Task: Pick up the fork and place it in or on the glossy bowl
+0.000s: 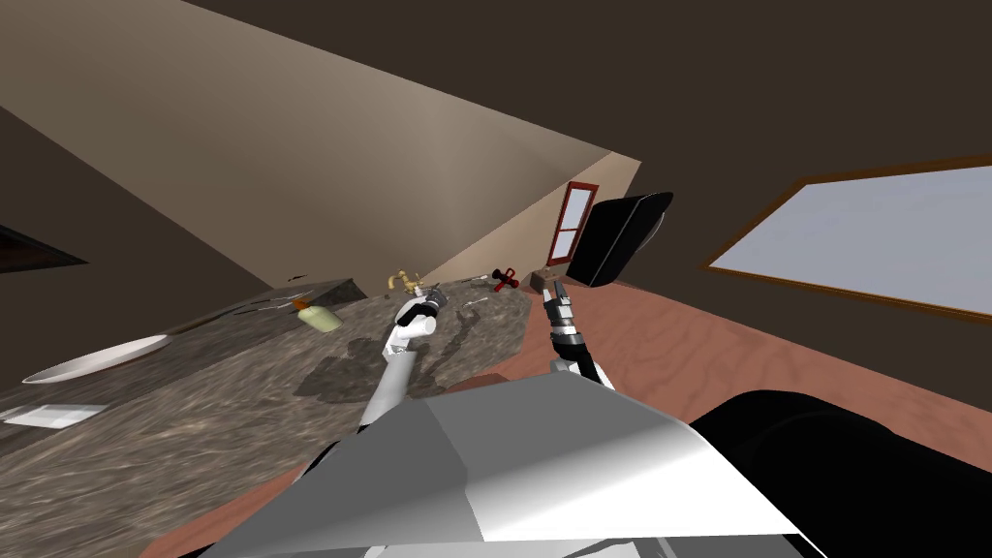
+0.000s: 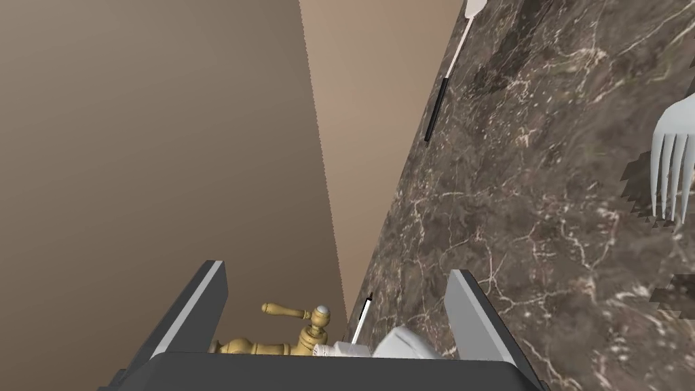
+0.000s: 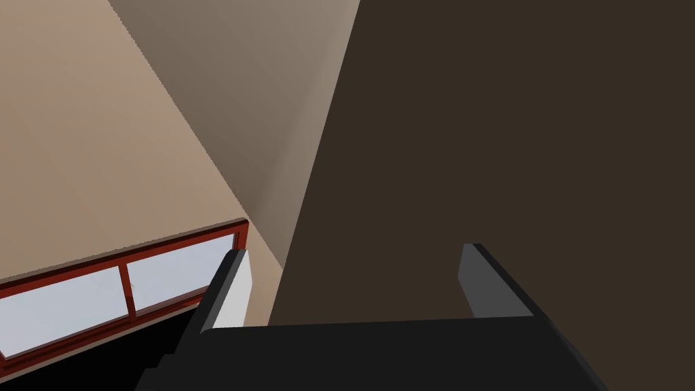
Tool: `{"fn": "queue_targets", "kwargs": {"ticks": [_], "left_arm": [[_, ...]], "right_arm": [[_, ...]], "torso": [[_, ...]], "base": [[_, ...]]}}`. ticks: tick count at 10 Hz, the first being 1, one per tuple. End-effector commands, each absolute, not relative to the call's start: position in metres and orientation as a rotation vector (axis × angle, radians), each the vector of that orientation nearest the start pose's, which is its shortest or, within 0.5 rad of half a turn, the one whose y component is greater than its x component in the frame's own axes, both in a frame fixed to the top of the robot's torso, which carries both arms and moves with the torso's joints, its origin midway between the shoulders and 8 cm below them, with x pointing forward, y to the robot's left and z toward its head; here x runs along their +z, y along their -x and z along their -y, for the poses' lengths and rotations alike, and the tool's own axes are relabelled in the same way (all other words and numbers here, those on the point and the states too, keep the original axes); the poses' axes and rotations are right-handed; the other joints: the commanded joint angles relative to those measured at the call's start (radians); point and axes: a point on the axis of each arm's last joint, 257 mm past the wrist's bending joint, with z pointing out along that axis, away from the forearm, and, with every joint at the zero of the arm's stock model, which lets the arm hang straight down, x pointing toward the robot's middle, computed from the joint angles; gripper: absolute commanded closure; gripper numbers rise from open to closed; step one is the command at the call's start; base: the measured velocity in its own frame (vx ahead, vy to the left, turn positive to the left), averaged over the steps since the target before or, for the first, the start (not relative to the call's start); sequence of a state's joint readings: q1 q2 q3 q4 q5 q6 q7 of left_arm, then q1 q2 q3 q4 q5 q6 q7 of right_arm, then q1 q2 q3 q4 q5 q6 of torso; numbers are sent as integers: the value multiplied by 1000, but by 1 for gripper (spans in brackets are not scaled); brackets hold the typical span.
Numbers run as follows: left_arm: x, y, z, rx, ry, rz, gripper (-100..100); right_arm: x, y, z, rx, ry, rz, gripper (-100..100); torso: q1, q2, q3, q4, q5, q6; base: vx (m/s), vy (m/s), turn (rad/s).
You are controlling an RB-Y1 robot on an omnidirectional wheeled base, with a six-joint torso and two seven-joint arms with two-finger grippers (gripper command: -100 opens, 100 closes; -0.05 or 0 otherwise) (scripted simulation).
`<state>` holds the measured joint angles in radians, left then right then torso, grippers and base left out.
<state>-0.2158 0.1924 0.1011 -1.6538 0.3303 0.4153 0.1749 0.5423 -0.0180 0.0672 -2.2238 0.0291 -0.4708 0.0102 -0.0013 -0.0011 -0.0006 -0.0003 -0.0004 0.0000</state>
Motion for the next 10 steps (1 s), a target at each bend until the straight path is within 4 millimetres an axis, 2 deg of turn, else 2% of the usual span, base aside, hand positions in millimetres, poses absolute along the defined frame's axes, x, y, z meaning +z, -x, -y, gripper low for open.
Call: {"fn": "queue_targets", "kwargs": {"ticks": [1,3,4,5,6,7,8,9,10], "left_arm": [[-169,-608,-251,-1419,1572,-1193,-100],[-182,-608,-249,-1392,1610,-1227,-100],[-187,-616,-237,-1403,1655,-1260,-100],[-197,-616,-236,-1383,1682,-1282,-100],[-198,-624,-222,-1398,1717,-1311,-100],[-210,-622,-222,-1371,1749,-1335,-100],[-212,-622,-222,-1367,1754,-1340,-100],[-216,-628,-209,-1369,1799,-1378,-100],[-226,-625,-208,-1346,1824,-1398,-100]], "right_arm": [[-22,-358,259,1299,-731,-736,0],[-22,-358,259,1299,-731,-736,0],[-22,-358,259,1299,-731,-736,0],[-22,-358,259,1299,-731,-736,0],[-22,-358,259,1299,-731,-736,0],[-22,-358,259,1299,-731,-736,0],[-22,-358,259,1299,-731,-736,0],[-22,-358,259,1299,-731,-736,0],[-22,-358,259,1299,-731,-736,0]], "torso": [[0,0,0,0,0,0],[0,0,0,0,0,0],[0,0,0,0,0,0],[0,0,0,0,0,0],[0,0,0,0,0,0],[0,-1,0,0,0,0],[0,0,0,0,0,0],[1,0,0,0,0,0],[0,0,0,0,0,0]], "base": [[13,-22,15],[10,-15,3],[11,-15,15],[12,-15,5],[18,-20,6],[18,-17,1],[9,-6,1],[19,-12,3],[19,-12,-1]]}}
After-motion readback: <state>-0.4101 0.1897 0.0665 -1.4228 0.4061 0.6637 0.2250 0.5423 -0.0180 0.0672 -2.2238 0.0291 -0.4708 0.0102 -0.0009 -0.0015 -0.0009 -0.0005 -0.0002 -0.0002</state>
